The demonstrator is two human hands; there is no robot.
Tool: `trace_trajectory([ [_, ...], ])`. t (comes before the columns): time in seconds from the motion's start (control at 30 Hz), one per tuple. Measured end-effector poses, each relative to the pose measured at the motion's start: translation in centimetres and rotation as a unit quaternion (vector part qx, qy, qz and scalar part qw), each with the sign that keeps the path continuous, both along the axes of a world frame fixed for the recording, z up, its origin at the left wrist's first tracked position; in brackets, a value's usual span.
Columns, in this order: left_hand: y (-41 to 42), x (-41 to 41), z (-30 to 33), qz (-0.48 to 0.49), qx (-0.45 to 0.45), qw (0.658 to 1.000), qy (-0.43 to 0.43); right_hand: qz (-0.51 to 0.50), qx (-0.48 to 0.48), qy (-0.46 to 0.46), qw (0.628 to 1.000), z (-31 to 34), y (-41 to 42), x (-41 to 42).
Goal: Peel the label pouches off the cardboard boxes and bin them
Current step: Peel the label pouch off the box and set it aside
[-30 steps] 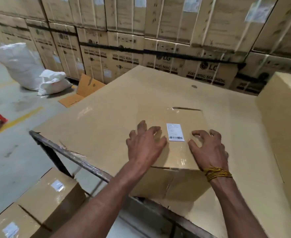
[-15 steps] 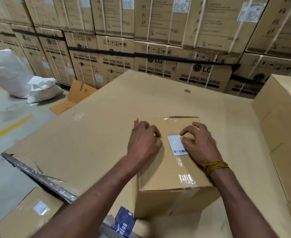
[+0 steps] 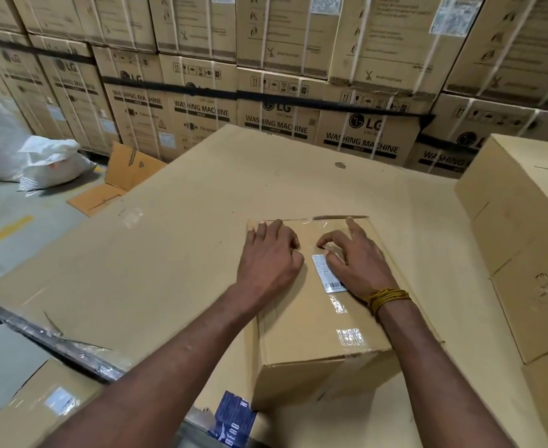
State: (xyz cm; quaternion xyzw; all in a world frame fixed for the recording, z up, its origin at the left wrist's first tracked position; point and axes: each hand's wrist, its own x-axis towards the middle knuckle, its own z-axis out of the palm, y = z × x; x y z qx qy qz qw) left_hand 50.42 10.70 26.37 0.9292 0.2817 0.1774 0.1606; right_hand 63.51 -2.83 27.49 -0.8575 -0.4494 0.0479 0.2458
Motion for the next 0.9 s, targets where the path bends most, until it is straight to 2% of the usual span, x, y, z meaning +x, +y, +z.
trace_trajectory([
  [0.9, -0.38, 0.18, 0.39, 0.02, -0.027, 0.999, 0.005, 0.018, -0.022, 0.008, 1.0, -0.02, -0.11, 0.1],
])
